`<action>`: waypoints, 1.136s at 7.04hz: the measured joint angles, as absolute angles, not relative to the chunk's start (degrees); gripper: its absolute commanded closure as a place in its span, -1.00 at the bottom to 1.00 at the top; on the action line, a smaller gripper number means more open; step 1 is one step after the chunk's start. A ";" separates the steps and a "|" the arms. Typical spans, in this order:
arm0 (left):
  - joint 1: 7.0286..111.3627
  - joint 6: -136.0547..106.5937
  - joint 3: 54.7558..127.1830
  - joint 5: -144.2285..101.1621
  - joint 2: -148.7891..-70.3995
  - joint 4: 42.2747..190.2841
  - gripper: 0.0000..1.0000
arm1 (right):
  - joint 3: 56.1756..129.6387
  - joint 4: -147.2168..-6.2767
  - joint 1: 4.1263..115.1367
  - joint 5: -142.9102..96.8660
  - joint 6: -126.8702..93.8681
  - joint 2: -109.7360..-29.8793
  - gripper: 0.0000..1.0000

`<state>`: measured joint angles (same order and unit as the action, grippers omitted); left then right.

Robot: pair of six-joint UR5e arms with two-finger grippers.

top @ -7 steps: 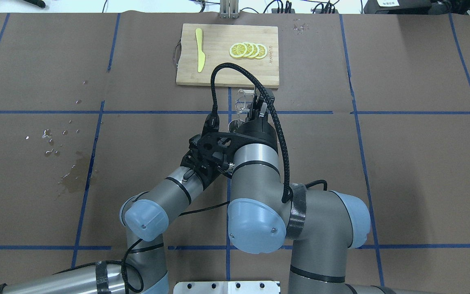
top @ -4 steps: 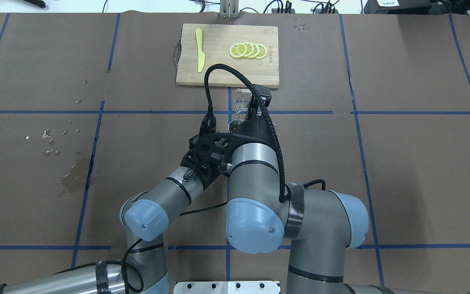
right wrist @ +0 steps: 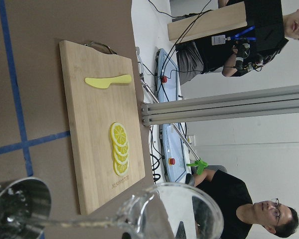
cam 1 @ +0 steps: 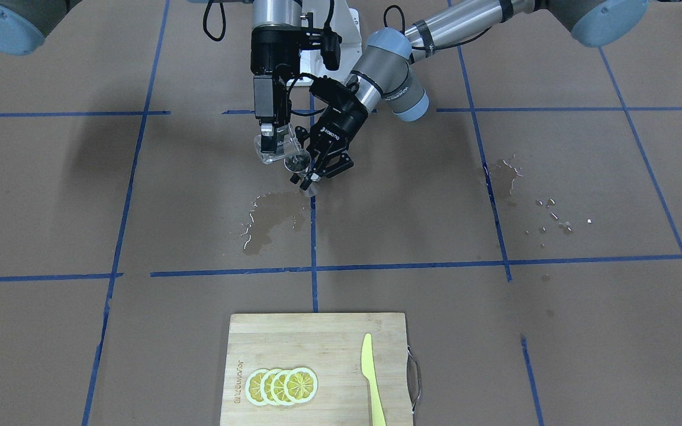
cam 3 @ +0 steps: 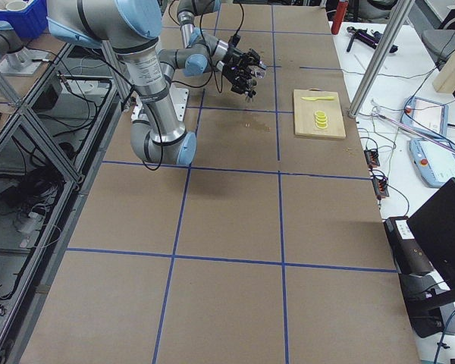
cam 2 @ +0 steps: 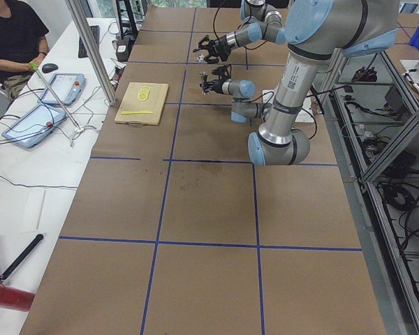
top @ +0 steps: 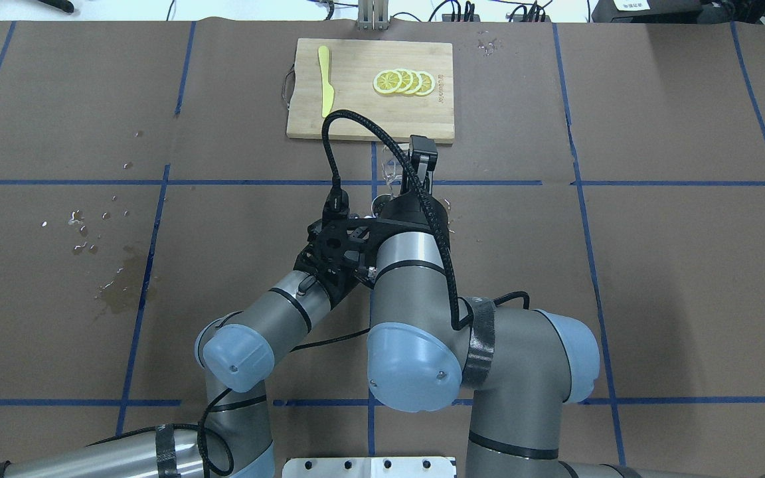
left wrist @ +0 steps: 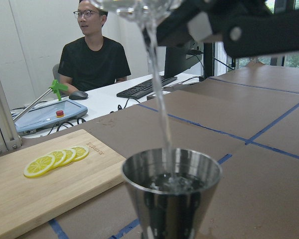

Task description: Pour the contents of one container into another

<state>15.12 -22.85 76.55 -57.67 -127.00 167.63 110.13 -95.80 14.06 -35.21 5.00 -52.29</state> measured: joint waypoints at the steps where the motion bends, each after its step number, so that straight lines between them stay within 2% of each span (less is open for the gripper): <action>1: 15.12 -22.85 76.55 -57.66 -127.00 167.62 1.00 | 110.13 -95.82 14.06 -35.07 5.98 -52.30 1.00; 5: 15.12 -22.85 76.55 -57.68 -127.00 167.63 1.00 | 109.86 -94.96 14.06 -34.66 3.94 -52.31 1.00; 8: 15.12 -22.87 76.65 -57.68 -127.00 167.65 1.00 | 109.72 -93.49 14.01 -34.81 -10.39 -52.86 1.00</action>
<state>15.12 -22.87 76.65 -57.68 -127.00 167.65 109.72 -93.49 14.01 -34.81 -10.39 -52.86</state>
